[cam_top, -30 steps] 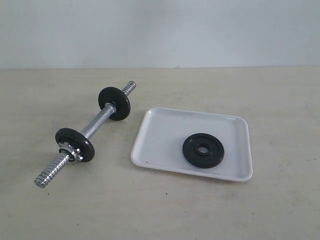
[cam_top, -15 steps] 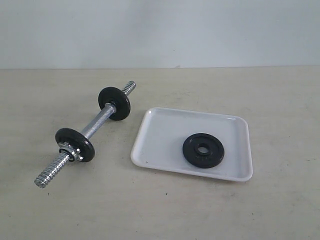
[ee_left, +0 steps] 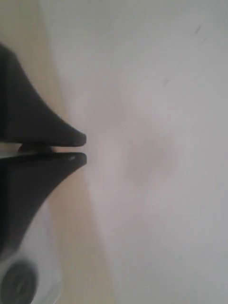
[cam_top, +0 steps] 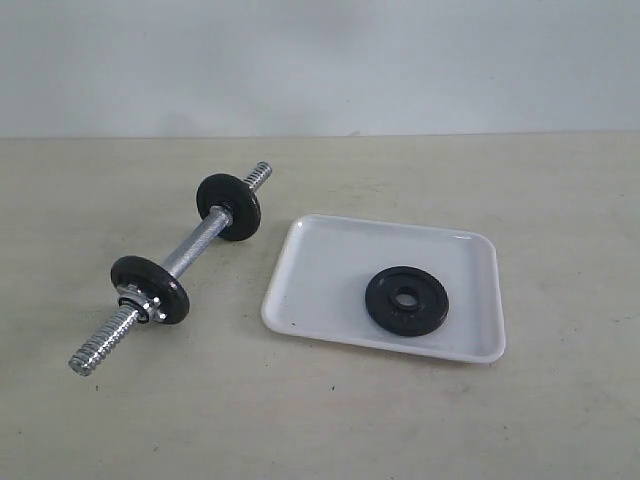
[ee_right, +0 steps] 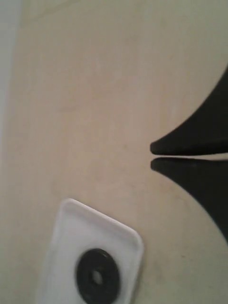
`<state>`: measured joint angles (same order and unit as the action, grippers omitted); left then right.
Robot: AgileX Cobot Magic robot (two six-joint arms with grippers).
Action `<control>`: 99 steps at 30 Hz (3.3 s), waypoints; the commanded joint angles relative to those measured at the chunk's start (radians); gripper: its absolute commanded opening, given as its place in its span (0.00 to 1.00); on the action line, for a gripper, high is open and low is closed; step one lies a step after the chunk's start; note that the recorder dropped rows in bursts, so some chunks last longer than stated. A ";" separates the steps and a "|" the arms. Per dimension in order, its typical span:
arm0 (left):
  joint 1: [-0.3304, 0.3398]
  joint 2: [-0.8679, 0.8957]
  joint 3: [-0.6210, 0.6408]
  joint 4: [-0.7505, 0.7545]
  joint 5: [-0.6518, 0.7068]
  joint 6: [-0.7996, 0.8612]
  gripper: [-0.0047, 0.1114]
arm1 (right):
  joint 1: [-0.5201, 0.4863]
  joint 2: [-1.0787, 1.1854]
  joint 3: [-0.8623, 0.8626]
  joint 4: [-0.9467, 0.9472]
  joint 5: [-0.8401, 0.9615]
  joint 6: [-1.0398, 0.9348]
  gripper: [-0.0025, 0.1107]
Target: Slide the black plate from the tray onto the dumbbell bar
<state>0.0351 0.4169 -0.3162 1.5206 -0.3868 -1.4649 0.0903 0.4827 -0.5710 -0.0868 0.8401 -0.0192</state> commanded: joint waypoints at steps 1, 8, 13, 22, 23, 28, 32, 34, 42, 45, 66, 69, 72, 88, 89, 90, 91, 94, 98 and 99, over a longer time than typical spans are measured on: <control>0.002 0.166 -0.005 0.224 -0.331 -0.252 0.08 | 0.023 0.089 -0.015 0.092 0.062 -0.058 0.02; 0.002 0.312 -0.022 0.173 -0.455 -0.081 0.08 | 0.023 0.097 -0.015 0.190 -0.030 -0.058 0.02; 0.002 0.318 -0.022 0.073 -0.518 -0.081 0.08 | 0.023 0.097 -0.015 0.190 -0.030 -0.058 0.02; 0.002 0.318 -0.022 0.024 -0.538 -0.078 0.08 | 0.023 0.097 -0.015 0.215 -0.178 -0.054 0.02; 0.002 0.318 -0.022 -0.003 -0.529 -0.058 0.08 | 0.023 0.097 -0.015 0.227 -0.190 -0.054 0.02; 0.002 0.318 -0.050 -0.304 -0.504 0.182 0.08 | 0.023 0.099 -0.015 0.307 -0.318 -0.171 0.02; 0.002 0.338 -0.200 -0.142 -0.378 0.134 0.08 | 0.023 0.106 -0.015 0.313 -0.465 -0.330 0.02; 0.002 0.372 -0.280 0.041 -0.341 0.030 0.08 | 0.023 0.131 -0.024 0.313 -0.504 -0.399 0.02; 0.002 0.634 -0.431 0.224 -0.304 -0.062 0.08 | 0.024 0.413 -0.117 0.313 -0.486 -0.515 0.02; 0.002 0.735 -0.439 0.224 -0.293 -0.043 0.08 | 0.053 0.560 -0.162 0.313 -0.474 -0.550 0.02; -0.141 1.270 -0.620 0.224 -0.101 0.076 0.08 | 0.268 1.146 -0.387 0.313 -0.511 -0.698 0.08; -0.153 1.345 -0.679 0.224 -0.108 0.008 0.08 | 0.268 1.178 -0.389 0.313 -0.532 -0.698 0.24; -0.165 1.401 -0.731 0.224 -0.108 -0.062 0.08 | 0.268 1.204 -0.389 0.313 -0.568 -0.696 0.39; -0.176 1.517 -0.772 0.224 -0.024 -0.039 0.36 | 0.268 1.278 -0.389 0.317 -0.662 -0.642 0.42; -0.176 1.517 -0.774 0.224 -0.024 -0.064 0.42 | 0.268 1.278 -0.389 0.317 -0.665 -0.642 0.42; -0.176 1.517 -0.777 0.224 -0.024 -0.094 0.48 | 0.268 1.278 -0.389 0.317 -0.665 -0.642 0.42; -0.176 1.517 -0.778 0.224 -0.018 -0.114 0.54 | 0.268 1.278 -0.389 0.317 -0.664 -0.635 0.42; -0.184 1.517 -0.778 0.224 0.026 -0.142 0.65 | 0.268 1.279 -0.389 0.317 -0.666 -0.619 0.42; -0.190 1.536 -0.778 0.224 0.021 -0.158 0.66 | 0.268 1.285 -0.389 0.326 -0.668 -0.615 0.42; -0.193 1.544 -0.778 0.224 0.021 -0.158 0.66 | 0.268 1.285 -0.389 0.326 -0.668 -0.615 0.42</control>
<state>-0.1418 1.9438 -1.0920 1.7474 -0.3753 -1.5999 0.3583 1.7645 -0.9533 0.2366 0.1832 -0.6424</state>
